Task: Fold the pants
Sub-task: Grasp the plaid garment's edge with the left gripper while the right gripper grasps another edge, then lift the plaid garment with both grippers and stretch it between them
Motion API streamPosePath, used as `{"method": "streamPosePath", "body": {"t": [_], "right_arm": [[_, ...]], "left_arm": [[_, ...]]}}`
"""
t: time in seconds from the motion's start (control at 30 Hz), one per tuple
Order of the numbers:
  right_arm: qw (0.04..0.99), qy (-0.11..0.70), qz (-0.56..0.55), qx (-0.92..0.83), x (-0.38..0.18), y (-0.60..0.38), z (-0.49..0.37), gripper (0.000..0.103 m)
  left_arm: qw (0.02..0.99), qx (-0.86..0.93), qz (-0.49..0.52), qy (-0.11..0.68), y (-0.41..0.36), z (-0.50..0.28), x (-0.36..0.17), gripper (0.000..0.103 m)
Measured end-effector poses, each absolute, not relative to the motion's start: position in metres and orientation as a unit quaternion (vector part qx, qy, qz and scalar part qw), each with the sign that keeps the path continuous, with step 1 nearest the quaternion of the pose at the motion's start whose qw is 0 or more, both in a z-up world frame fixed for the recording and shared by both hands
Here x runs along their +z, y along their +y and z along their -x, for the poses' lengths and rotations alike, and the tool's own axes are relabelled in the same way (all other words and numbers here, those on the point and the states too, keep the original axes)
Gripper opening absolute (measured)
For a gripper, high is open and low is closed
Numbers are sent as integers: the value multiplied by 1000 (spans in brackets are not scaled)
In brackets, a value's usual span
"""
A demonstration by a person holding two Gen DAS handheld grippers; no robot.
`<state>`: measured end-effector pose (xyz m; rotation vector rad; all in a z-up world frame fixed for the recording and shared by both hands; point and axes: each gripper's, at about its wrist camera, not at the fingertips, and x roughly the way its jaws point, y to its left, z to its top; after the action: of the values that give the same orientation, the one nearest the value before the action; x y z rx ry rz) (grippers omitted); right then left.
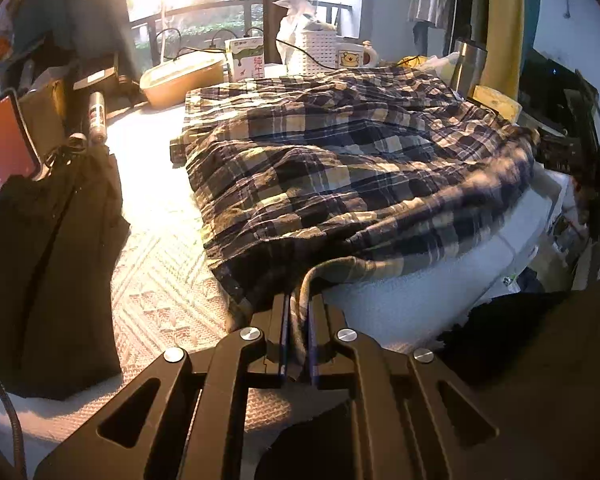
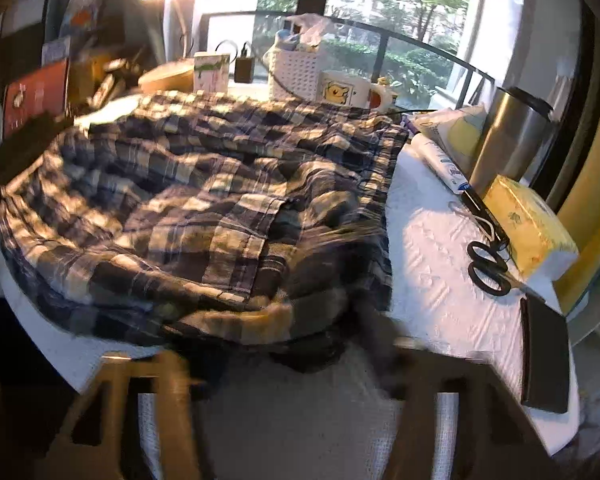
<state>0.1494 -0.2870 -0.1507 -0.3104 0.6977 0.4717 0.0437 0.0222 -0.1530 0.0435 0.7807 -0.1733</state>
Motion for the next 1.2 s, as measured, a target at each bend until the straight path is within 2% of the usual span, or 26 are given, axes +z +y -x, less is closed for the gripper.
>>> {"method": "streamPosePath", "body": {"t": [0.03,0.27,0.47,0.8,1.2], "right_arm": [[901,338,143,231,-149,-288,-149,14],[908,332,92,239,-131,-302,-136,13],[917,315,54,237,-117,-314,-127,4],[938,270,35,213,-84,-309,-128,4],[953,241,-6,181,-56,-305,-172,4]], "left_arm": [[921,-85,-20,380,23,-43,-152,3],[934,-80,-19,346,24,-32,-122,2],[949,-83,-25,305,19,-30,-89,2],[963,-80,-44,253,22,-47,-50,2],[974,-60,-32,218,40,-106,-20,2]]}}
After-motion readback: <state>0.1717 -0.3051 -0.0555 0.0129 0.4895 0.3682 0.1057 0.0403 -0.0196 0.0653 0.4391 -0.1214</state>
